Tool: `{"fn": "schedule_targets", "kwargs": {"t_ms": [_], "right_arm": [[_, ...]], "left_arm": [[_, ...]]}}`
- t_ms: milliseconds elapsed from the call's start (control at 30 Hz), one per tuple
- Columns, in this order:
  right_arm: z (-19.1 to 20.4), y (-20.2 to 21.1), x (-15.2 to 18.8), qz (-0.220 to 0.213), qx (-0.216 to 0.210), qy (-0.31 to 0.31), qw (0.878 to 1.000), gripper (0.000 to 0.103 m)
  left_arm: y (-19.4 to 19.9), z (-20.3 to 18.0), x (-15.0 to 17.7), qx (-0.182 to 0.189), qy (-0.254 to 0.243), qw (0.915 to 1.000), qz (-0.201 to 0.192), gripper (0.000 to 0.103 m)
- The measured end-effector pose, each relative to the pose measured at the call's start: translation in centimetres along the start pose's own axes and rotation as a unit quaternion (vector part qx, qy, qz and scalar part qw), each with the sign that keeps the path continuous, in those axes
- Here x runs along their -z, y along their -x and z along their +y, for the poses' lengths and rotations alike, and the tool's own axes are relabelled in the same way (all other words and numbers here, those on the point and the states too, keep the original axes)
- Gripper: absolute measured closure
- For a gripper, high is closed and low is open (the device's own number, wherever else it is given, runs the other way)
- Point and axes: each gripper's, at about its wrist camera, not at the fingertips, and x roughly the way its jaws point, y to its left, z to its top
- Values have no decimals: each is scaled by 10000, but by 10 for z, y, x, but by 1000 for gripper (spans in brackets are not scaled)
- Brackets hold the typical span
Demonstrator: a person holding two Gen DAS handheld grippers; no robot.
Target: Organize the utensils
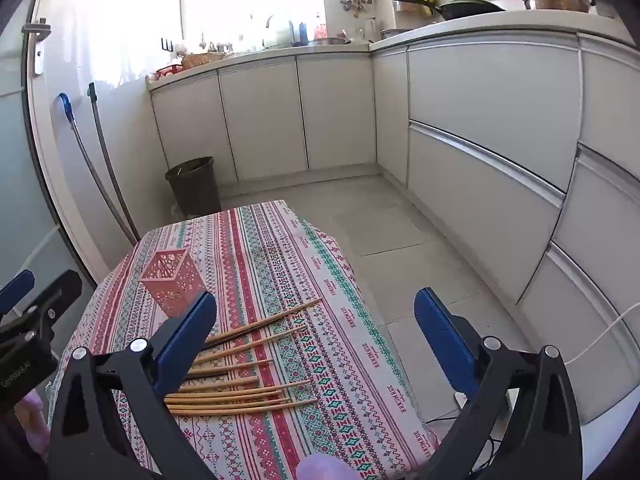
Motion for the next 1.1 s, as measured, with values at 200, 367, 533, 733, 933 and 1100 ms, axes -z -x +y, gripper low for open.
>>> {"fn": "schedule_targets", "kwargs": {"t_ms": [200, 367, 533, 733, 933, 1100], "right_arm": [[14, -6, 4, 108, 79, 279, 9995, 7], [-11, -2, 3, 37, -208, -32, 9998, 7], [-9, -3, 5, 35, -248, -30, 9997, 7], [-9, -4, 4, 69, -271, -37, 9996, 7], [-12, -4, 5, 75, -305, -109, 9994, 7], [-11, -3, 5, 79, -352, -83, 9993, 7]], "left_arm": [[-3, 1, 3, 132, 113, 9998, 138, 7], [-3, -1, 3, 167, 153, 9997, 117, 7], [-4, -1, 2, 150, 161, 9997, 146, 7], [-5, -2, 2, 185, 145, 9996, 185, 7], [-8, -3, 4, 205, 158, 9993, 263, 7], [-10, -2, 4, 205, 185, 9991, 314, 7]]}}
